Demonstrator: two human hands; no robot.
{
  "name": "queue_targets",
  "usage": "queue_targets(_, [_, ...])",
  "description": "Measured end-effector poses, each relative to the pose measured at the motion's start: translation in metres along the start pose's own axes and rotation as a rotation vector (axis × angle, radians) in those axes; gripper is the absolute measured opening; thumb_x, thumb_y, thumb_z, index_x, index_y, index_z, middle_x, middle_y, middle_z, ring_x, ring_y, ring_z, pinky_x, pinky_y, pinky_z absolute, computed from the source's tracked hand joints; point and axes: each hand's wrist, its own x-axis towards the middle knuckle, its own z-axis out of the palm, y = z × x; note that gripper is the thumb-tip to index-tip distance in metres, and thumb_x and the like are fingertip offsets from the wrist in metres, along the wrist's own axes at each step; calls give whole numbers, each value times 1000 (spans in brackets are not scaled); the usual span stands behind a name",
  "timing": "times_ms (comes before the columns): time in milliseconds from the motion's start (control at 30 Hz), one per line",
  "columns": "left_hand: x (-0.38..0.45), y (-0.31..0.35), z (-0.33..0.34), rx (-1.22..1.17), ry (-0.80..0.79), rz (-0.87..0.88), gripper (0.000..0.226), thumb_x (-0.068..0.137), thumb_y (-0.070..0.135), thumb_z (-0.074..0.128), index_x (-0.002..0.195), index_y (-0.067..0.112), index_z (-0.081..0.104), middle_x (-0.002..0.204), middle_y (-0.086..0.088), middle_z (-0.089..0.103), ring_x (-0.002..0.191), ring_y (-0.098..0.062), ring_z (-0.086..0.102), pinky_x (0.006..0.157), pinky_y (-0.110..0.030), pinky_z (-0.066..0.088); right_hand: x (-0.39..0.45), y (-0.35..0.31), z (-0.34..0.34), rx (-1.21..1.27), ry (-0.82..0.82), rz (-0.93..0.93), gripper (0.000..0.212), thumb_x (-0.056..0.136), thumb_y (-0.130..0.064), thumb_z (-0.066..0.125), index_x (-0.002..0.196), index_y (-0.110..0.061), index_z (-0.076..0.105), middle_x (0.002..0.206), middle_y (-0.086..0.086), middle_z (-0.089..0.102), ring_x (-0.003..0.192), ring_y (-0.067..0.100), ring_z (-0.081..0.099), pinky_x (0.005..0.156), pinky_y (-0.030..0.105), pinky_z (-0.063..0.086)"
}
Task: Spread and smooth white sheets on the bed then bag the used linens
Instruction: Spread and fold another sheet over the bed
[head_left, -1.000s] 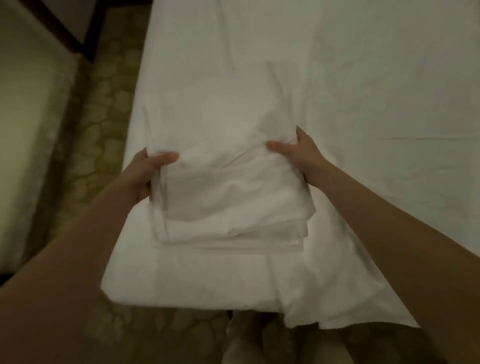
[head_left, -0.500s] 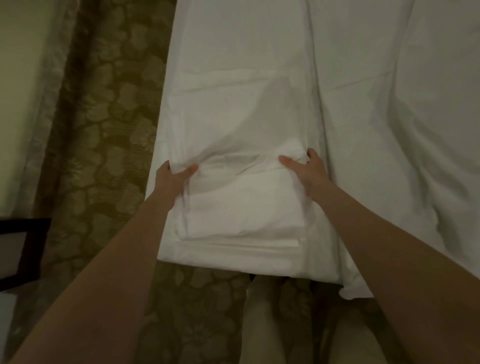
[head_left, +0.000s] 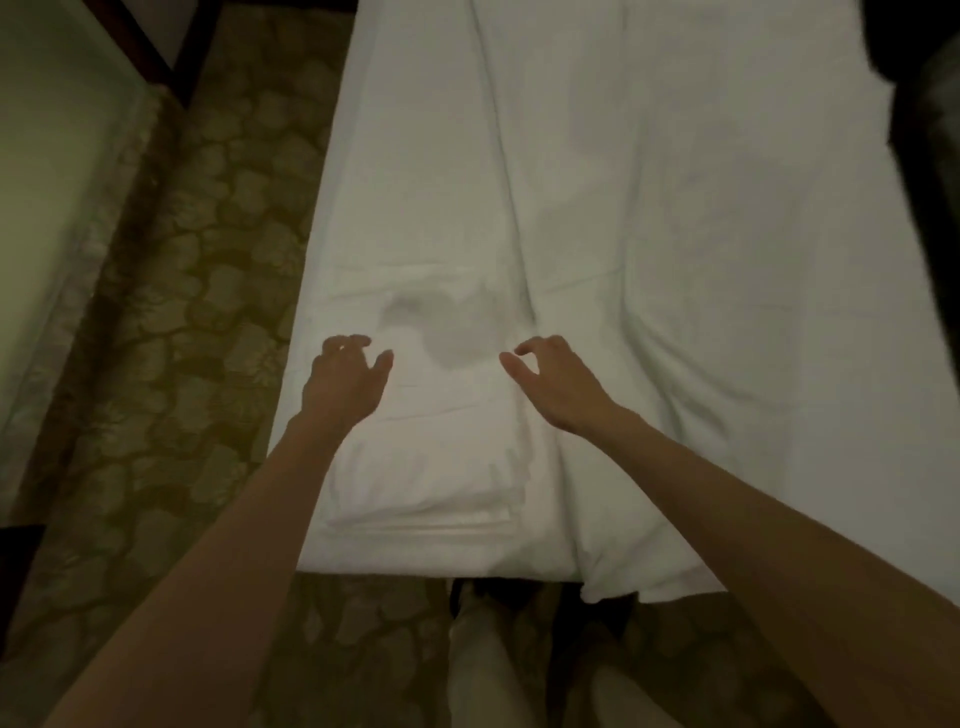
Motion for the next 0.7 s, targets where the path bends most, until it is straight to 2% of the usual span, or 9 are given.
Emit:
queue_targets(100, [-27,64,-37,56,25,125,42,100,38,47,129,10,57,137,-13,52,123,-31,50,104,-39,39,-31,-22,-62,-127,27,-80,55,98,-53,37,136,-14,46,143,7,39,126,25,43,104,42,37])
queue_targets(233, [-75,144,-79,173,-6,206,39,102,40,40,107,10,64,115,-11,66,96,-27,59,80,-32,43,-76,-37,-141,-254,121,-153,55,98,-53,38,137,-16,44,147,5,35,129,25,40,105,45,37])
queue_targets(400, [-116,214,-114,244,-102,252,46,100,44,43,122,8,59,123,-8,61,109,-25,57,90,-34,42,-125,-31,-198,-296,207,-220,53,99,-53,36,138,-18,44,145,3,38,129,23,40,104,43,36])
queue_targets(500, [-135,246,-119,304,-45,294,33,99,43,45,102,13,59,105,-6,59,94,-19,55,85,-32,42,-145,-17,-218,-398,215,-244,54,99,-53,35,140,-18,41,145,3,38,130,24,39,104,43,34])
queue_targets(567, [-146,266,-117,349,-19,300,30,99,44,45,99,16,56,105,-5,60,94,-21,58,83,-32,43,-152,-9,-238,-515,238,-257,55,99,-52,34,141,-17,39,146,4,37,132,26,37,106,45,30])
queue_targets(633, [-156,284,-110,373,-14,295,40,99,46,44,112,12,61,117,-6,63,105,-24,59,87,-33,44,-159,-3,-261,-562,274,-270,55,99,-52,34,141,-16,39,145,5,38,132,27,37,106,46,29])
queue_targets(700, [-163,300,-102,385,-2,294,46,100,47,43,120,10,61,121,-6,62,107,-24,59,87,-32,44,-163,-1,-286,-577,326,-286,55,99,-52,34,140,-15,40,142,6,41,130,27,39,106,46,29])
